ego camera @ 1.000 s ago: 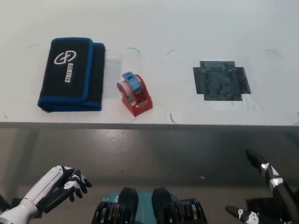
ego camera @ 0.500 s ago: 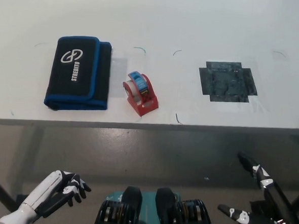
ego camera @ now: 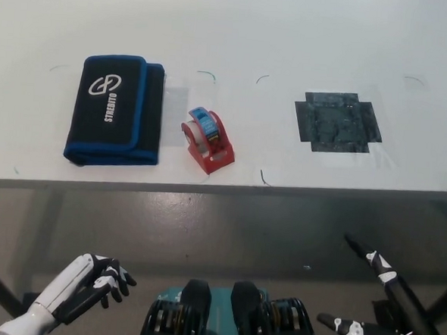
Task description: Use the right hand to move the tape on the right hand side to the notebook on the left hand side
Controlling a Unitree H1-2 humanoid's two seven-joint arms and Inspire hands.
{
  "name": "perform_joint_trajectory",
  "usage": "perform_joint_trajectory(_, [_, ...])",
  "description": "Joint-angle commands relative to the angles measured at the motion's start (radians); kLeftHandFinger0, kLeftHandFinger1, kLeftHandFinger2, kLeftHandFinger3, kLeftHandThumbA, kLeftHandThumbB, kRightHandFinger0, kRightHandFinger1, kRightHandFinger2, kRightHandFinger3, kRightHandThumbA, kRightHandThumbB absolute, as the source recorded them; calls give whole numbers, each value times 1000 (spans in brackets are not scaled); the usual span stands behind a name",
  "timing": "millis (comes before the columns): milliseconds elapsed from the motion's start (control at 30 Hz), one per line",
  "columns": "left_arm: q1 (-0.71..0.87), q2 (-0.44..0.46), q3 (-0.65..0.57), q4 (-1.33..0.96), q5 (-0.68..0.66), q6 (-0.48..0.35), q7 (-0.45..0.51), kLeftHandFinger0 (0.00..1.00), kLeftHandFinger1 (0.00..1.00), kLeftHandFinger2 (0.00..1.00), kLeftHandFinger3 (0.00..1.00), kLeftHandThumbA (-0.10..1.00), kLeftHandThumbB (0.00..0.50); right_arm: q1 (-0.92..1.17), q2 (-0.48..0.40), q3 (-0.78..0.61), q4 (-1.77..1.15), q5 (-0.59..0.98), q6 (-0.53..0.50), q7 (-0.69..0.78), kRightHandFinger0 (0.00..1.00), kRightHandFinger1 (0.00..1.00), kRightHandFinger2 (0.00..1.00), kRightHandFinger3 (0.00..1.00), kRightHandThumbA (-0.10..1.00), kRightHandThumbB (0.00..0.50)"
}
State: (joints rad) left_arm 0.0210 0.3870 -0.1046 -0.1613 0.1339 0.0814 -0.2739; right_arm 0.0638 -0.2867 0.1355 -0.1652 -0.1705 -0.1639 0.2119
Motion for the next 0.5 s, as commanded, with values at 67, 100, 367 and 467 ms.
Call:
perform_joint_trajectory(67, [2,24,10,-22,-5,-28,-10,382,415,533,802,826,119,-17,-22,6,-26,-49,-26,4,1000,1000,1000,1000,1000,276])
perform_joint_trajectory(100, [3,23,10,-20,-4,-31,-9,383,416,533,803,828,118,-18,-26,7,-27,-55,-26,6,1000,1000,1000,1000,1000,277])
perform_joint_trajectory(367, [1,24,8,-23,7,-23,-7,356,407,530,812,837,134,-18,-28,11,-32,-82,-28,1,1000,1000,1000,1000,1000,262])
perform_joint_trajectory(467, [8,24,9,-26,4,-23,-8,370,409,531,814,831,120,-16,-27,12,-32,-82,-24,4,1000,1000,1000,1000,999,262])
